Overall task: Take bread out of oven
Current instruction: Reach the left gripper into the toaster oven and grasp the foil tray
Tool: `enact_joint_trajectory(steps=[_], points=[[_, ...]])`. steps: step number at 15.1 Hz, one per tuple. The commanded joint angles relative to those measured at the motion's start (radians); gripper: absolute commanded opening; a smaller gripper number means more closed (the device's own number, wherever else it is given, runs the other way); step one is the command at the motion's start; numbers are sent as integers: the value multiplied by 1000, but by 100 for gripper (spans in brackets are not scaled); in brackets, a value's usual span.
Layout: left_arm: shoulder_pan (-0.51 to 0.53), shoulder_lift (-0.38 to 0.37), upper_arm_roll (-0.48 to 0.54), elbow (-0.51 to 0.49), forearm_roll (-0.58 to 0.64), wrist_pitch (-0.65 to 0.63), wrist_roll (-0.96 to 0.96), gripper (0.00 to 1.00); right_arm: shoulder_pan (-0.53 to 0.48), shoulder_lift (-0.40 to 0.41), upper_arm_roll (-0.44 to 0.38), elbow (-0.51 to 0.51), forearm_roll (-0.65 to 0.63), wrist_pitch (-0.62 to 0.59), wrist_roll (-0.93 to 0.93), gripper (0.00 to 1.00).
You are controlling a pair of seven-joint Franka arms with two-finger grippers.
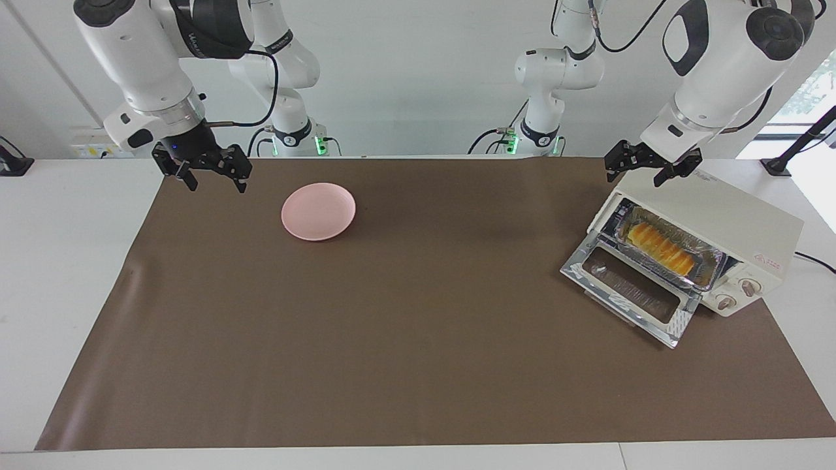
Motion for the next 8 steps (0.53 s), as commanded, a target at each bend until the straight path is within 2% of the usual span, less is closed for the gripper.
enact_joint_trajectory(steps=[1,8], points=[[-5,-31,2,-40,10,30,4,100,-10,3,6,7,11,-14,-15,100],[-12,-33,7,-46,12,33,-6,100,-10,3,6,7,11,-14,-15,100]])
